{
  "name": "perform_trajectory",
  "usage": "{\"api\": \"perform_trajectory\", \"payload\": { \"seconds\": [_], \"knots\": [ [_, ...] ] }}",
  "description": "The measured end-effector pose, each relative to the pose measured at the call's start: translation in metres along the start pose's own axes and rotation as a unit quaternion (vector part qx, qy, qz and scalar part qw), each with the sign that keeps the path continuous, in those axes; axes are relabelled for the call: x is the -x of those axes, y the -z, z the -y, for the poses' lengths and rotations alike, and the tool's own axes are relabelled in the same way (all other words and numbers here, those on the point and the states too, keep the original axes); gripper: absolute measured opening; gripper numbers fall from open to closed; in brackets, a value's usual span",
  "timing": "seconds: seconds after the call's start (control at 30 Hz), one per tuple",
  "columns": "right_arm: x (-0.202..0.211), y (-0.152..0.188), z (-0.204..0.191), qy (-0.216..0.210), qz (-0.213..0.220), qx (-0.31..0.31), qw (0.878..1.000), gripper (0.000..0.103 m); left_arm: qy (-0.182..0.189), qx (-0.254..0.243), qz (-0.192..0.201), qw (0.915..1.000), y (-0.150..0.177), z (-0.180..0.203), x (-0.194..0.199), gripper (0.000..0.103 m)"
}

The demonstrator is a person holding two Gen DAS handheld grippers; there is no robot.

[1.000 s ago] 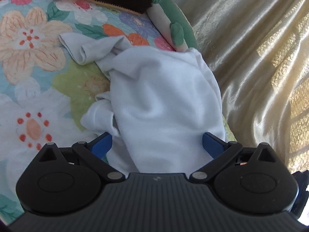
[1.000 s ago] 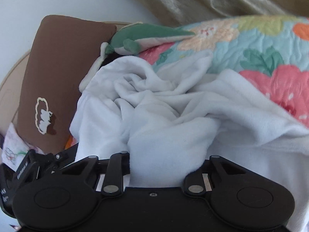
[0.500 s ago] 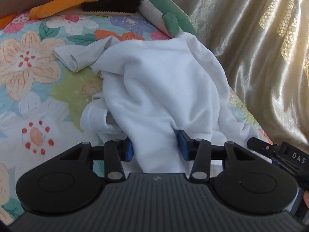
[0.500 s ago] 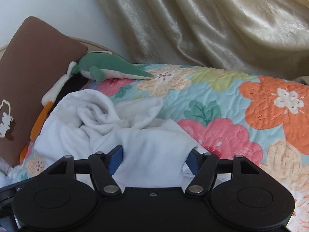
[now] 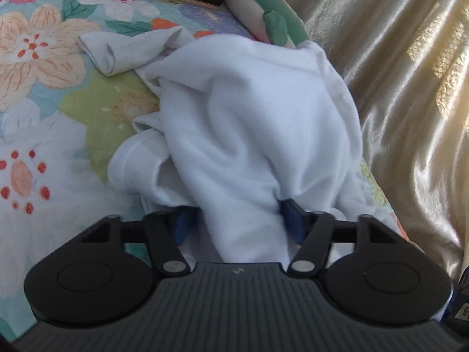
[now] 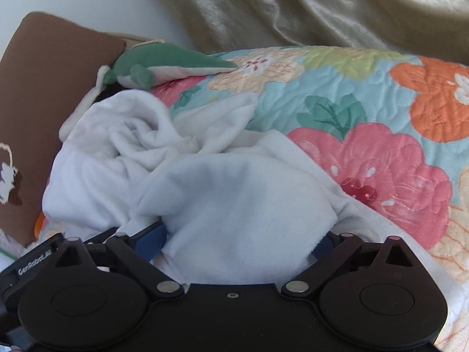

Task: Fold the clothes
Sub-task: 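Lift the white cloth with both grippers and shake it out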

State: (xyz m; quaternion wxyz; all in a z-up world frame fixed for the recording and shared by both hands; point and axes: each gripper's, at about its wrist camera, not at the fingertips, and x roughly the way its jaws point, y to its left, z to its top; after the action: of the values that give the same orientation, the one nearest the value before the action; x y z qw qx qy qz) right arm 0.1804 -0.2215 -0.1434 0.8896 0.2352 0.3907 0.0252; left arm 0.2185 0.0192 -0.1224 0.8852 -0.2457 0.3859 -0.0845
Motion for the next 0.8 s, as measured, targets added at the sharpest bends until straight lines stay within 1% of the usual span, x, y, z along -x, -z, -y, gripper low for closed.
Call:
{"api": "perform_trajectory", "payload": {
  "seconds": [0.03,0.07,0.1,0.17,0.23,0.33,0.37,0.47,0.53,0.57,0.63,0.7,0.8],
  "knots": [
    [0.002,0.001,-0.005,-0.002,0.001,0.014,1.000,0.070,-0.008,-0.013,0.008,0.9999,0.005,0.008,0.004,0.042],
    [0.005,0.001,-0.008,-0.012,-0.003,0.024,1.000,0.050,-0.017,-0.029,0.014,0.9993,0.008,0.016,0.008,0.035],
    [0.008,0.000,-0.010,-0.024,-0.006,0.031,0.999,0.036,-0.022,-0.031,0.016,0.9992,0.010,0.019,0.013,0.031],
    [0.013,-0.002,-0.014,-0.049,-0.006,0.044,0.998,0.030,-0.025,-0.007,0.014,0.9996,0.011,0.018,0.021,0.024],
    [0.020,-0.001,-0.022,-0.077,-0.005,0.065,0.995,0.028,-0.031,-0.008,0.011,0.9994,0.010,0.017,0.032,0.022],
    [0.033,0.001,-0.039,-0.138,-0.014,0.101,0.985,0.027,-0.061,-0.055,0.022,0.9964,0.011,0.021,0.058,0.020],
    [0.037,0.003,-0.046,-0.158,-0.018,0.115,0.981,0.027,-0.067,-0.061,0.028,0.9955,0.012,0.020,0.068,0.020],
    [0.048,0.010,-0.061,-0.198,-0.026,0.144,0.969,0.027,-0.064,-0.037,0.045,0.9962,0.015,0.005,0.101,0.019],
    [0.052,0.014,-0.067,-0.226,-0.037,0.149,0.962,0.026,-0.064,-0.017,0.071,0.9953,0.020,-0.009,0.126,0.019],
    [0.053,0.018,-0.071,-0.244,-0.049,0.154,0.956,0.026,-0.068,-0.009,0.087,0.9938,0.024,-0.014,0.139,0.019],
    [0.058,0.030,-0.086,-0.258,-0.068,0.178,0.947,0.026,-0.076,0.001,0.114,0.9906,0.033,-0.022,0.163,0.019],
    [0.065,0.045,-0.105,-0.262,-0.080,0.212,0.938,0.026,-0.084,0.016,0.126,0.9883,0.045,-0.030,0.182,0.019],
    [0.079,0.067,-0.132,-0.270,-0.076,0.261,0.924,0.026,-0.109,0.017,0.137,0.9843,0.059,-0.041,0.208,0.019]
  ]
}}
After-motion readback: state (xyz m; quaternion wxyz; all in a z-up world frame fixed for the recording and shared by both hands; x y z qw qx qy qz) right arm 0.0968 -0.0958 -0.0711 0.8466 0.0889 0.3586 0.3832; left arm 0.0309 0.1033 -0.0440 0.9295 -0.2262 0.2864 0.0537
